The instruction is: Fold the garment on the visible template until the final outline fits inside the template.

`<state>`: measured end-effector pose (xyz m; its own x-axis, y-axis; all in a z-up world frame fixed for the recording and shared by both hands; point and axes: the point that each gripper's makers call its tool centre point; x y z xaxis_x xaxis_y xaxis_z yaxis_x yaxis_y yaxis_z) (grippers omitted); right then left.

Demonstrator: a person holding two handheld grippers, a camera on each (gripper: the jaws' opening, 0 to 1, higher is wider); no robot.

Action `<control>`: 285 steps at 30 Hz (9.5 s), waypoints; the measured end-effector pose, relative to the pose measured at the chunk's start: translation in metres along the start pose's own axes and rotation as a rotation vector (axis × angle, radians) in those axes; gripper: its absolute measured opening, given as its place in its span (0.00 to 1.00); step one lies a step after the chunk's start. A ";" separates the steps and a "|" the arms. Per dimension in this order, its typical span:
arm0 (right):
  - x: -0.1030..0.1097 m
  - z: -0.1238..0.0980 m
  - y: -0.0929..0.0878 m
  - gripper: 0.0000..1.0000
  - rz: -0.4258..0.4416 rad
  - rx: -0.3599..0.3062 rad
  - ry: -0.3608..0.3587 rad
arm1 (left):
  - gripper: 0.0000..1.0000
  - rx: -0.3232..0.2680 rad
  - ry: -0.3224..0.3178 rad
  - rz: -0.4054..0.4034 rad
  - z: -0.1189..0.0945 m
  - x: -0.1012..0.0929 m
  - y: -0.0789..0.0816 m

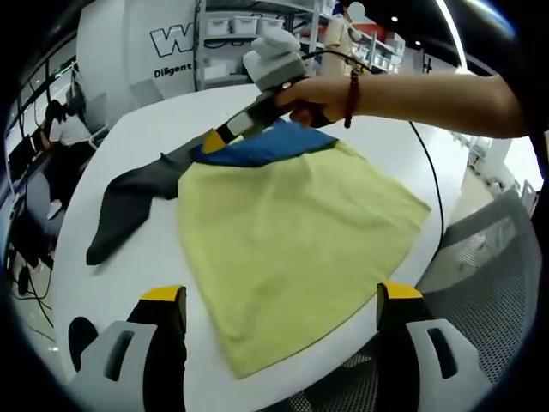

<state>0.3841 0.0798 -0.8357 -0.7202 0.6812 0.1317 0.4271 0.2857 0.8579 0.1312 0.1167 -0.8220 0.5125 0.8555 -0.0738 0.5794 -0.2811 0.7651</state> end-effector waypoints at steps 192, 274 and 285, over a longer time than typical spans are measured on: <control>-0.145 -0.189 -0.120 0.01 0.176 0.111 -0.566 | 0.98 -0.011 -0.007 -0.021 0.000 -0.001 0.003; -0.154 -0.246 -0.084 0.99 0.270 -0.157 -0.525 | 0.97 0.009 -0.013 -0.009 0.000 -0.001 -0.001; -0.117 -0.252 -0.084 0.99 0.203 -0.132 -0.445 | 0.97 -0.001 -0.008 -0.012 -0.001 0.000 0.000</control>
<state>0.2948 -0.1939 -0.7984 -0.3146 0.9437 0.1022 0.4406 0.0498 0.8963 0.1308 0.1165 -0.8212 0.5104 0.8553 -0.0886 0.5850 -0.2699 0.7648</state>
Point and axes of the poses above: the point that each gripper's makers call its tool centre point, and the gripper's own axes: z roughly forward along the fingers, x roughly to its left, y roughly out of its top, and after that the axes turned 6 degrees about -x, right-handed
